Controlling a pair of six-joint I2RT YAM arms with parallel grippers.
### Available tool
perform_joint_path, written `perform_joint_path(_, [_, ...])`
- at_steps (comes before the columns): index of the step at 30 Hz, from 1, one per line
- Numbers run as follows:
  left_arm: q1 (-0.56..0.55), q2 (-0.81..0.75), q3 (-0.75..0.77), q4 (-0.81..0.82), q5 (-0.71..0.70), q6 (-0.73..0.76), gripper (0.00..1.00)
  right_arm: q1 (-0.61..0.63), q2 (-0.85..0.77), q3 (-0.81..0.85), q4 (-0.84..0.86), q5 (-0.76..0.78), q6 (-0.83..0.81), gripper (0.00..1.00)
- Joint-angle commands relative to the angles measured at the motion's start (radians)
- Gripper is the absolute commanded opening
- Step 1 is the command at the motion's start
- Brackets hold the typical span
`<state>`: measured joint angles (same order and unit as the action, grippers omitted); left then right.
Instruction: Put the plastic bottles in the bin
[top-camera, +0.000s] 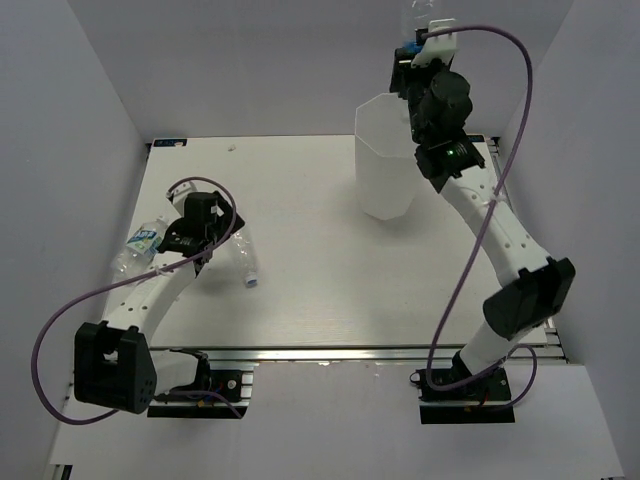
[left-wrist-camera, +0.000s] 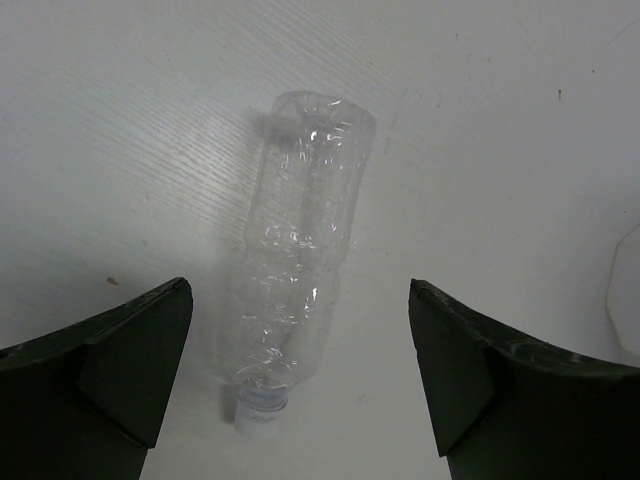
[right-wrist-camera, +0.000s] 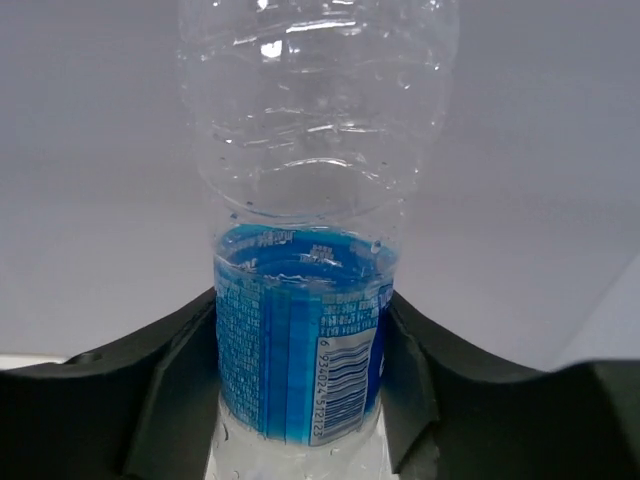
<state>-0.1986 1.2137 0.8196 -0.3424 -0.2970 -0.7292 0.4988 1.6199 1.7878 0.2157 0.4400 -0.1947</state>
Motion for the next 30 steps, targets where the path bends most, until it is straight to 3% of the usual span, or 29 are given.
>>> perform_joint_path(1, [-0.002, 0.015, 0.049, 0.023, -0.014, 0.034, 0.98, -0.045, 0.083, 0.041, -0.062, 0.051, -0.014, 0.59])
perform_joint_path(2, [-0.002, 0.021, 0.05, 0.023, -0.017, 0.034, 0.98, -0.051, 0.087, 0.036, -0.074, 0.046, -0.008, 0.67])
perform_joint_path(3, [-0.002, 0.029, 0.05, 0.025, -0.022, 0.033, 0.98, -0.058, 0.09, 0.033, -0.1, 0.04, 0.001, 0.86])
perform_joint_path(4, [-0.002, 0.036, 0.052, 0.031, -0.024, 0.033, 0.98, -0.06, 0.089, 0.024, -0.107, 0.037, 0.004, 0.89])
perform_joint_path(10, [-0.002, 0.116, 0.059, 0.081, 0.033, 0.048, 0.98, -0.06, 0.031, -0.01, -0.163, 0.005, 0.021, 0.89])
perform_joint_path(14, [-0.002, 0.181, 0.059, 0.114, 0.055, 0.059, 0.98, -0.06, -0.087, -0.048, -0.272, -0.197, 0.027, 0.89])
perform_joint_path(22, [-0.004, 0.364, 0.088, 0.174, 0.114, 0.091, 0.98, -0.059, -0.393, -0.453, -0.239, -0.62, 0.15, 0.89])
perform_joint_path(26, [-0.008, 0.417, 0.11, 0.171, 0.127, 0.09, 0.84, -0.057, -0.474, -0.621, -0.187, -0.789, 0.23, 0.89])
perform_joint_path(30, [-0.022, 0.379, 0.112, 0.186, 0.156, 0.093, 0.57, -0.046, -0.468, -0.697, -0.223, -0.946, 0.233, 0.89])
